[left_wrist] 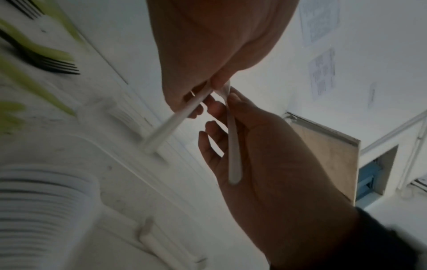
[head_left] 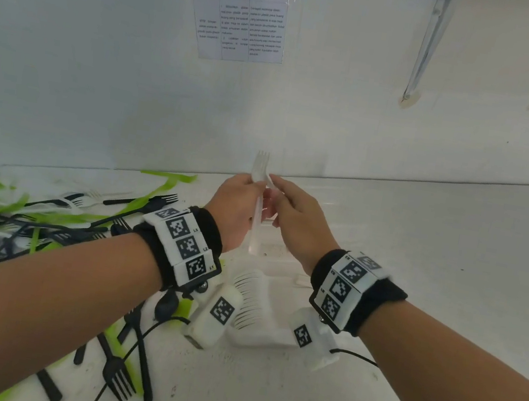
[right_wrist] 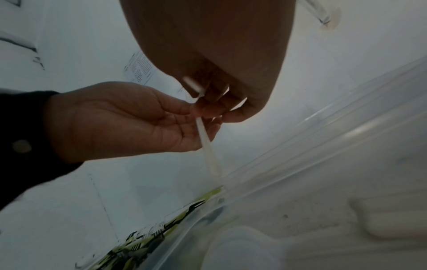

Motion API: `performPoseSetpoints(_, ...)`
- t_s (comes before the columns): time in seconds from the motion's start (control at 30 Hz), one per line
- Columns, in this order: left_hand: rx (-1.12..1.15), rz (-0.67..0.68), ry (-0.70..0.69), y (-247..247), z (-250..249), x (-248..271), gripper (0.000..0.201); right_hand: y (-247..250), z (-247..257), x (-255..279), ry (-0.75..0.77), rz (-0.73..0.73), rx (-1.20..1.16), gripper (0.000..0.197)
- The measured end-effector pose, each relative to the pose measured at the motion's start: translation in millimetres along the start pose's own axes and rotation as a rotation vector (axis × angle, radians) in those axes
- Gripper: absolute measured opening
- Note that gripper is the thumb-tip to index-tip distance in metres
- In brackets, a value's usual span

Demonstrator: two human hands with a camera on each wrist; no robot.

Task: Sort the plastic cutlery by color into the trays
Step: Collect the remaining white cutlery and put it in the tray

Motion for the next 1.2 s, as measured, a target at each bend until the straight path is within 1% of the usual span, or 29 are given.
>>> performPoseSetpoints(0.07,0.061,-0.01,-0.006,5.5,0.0,-1.1,0.01,-2.4,-0.6,-1.3,-0.005,-0.005,0.007,0.035)
performPoseSetpoints(0.13,0.098,0.004,-0.018,10.1,1.0,-2.4,0.012,-5.5,-1.1,-3.1,0.001,-0.025,0.006,0.035)
performPoseSetpoints(0.23,0.095,0.059,-0.04,11.9,1.4,0.7,0.02,-9.1,-1.0,-6.3,0.017,-0.061,0.023,0.035)
performPoseSetpoints(0.3,0.104,0.116,-0.021,10.2,0.8,3.4,0.028,-10.1,-0.6,-7.9,0.051,-0.07,0.02,0.031)
performPoseSetpoints(0.37,0.11,0.161,0.014,8.3,-0.9,5.0,0.031,-11.6,0.1,-10.4,0.082,-0.045,0.0,0.03)
performPoseSetpoints(0.43,0.101,0.173,0.041,8.8,-0.8,4.6,0.03,-14.4,-0.7,-14.7,0.014,0.021,-0.028,0.035)
performPoseSetpoints(0.47,0.089,0.165,0.047,10.2,-0.4,4.0,0.028,-16.7,-2.7,-18.0,-0.044,0.059,-0.023,0.038)
performPoseSetpoints(0.53,0.064,0.098,0.051,13.6,-0.3,1.6,0.02,-14.8,-3.1,-22.9,-0.092,0.122,0.012,0.038)
performPoseSetpoints(0.6,0.023,-0.009,0.049,17.1,0.1,-4.8,0.019,-7.4,1.7,-23.6,-0.082,0.16,0.049,0.037)
performPoseSetpoints(0.67,-0.045,-0.099,0.013,22.1,0.0,-14.6,0.025,3.5,1.0,-29.9,-0.068,0.125,0.103,0.033)
performPoseSetpoints(0.73,-0.17,-0.145,-0.035,28.5,-0.4,-24.0,0.026,11.5,-4.3,-42.2,-0.089,0.11,0.266,0.026)
performPoseSetpoints(0.77,-0.236,-0.149,-0.046,31.5,-0.5,-26.7,0.026,13.6,-9.1,-50.4,-0.09,0.15,0.404,0.024)
performPoseSetpoints(0.83,-0.351,-0.134,-0.05,37.6,-0.7,-29.1,0.027,13.1,-16.8,-69.0,-0.065,0.279,0.704,0.023)
performPoseSetpoints(0.93,-0.463,-0.096,-0.032,46.7,2.1,-32.6,0.026,6.8,-22.7,-90.9,-0.019,0.411,0.974,0.027)
performPoseSetpoints(1.0,-0.485,-0.097,-0.029,51.6,3.8,-36.7,0.024,-0.6,-26.5,-102.1,0.009,0.507,1.098,0.034)
performPoseSetpoints(1.1,-0.488,-0.128,-0.024,58.0,5.6,-45.2,0.025,-14.6,-35.6,-123.1,0.025,0.591,1.178,0.048)
performPoseSetpoints(1.13,-0.486,-0.133,-0.021,59.5,6.0,-48.5,0.025,-18.3,-37.0,-129.0,0.034,0.613,1.209,0.051)
performPoseSetpoints(1.2,-0.482,-0.132,-0.019,61.5,6.5,-54.9,0.027,-22.3,-39.8,-139.1,0.028,0.604,1.273,0.054)
Point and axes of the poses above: each hand's wrist, its own x-axis away from the middle knuckle, its own y-axis out of the back of the hand, z = x × y, the point moved 1 cm from there along -x, towards the middle knuckle, and after that the axes turned 13 degrees about x, right-handed, at the moved point
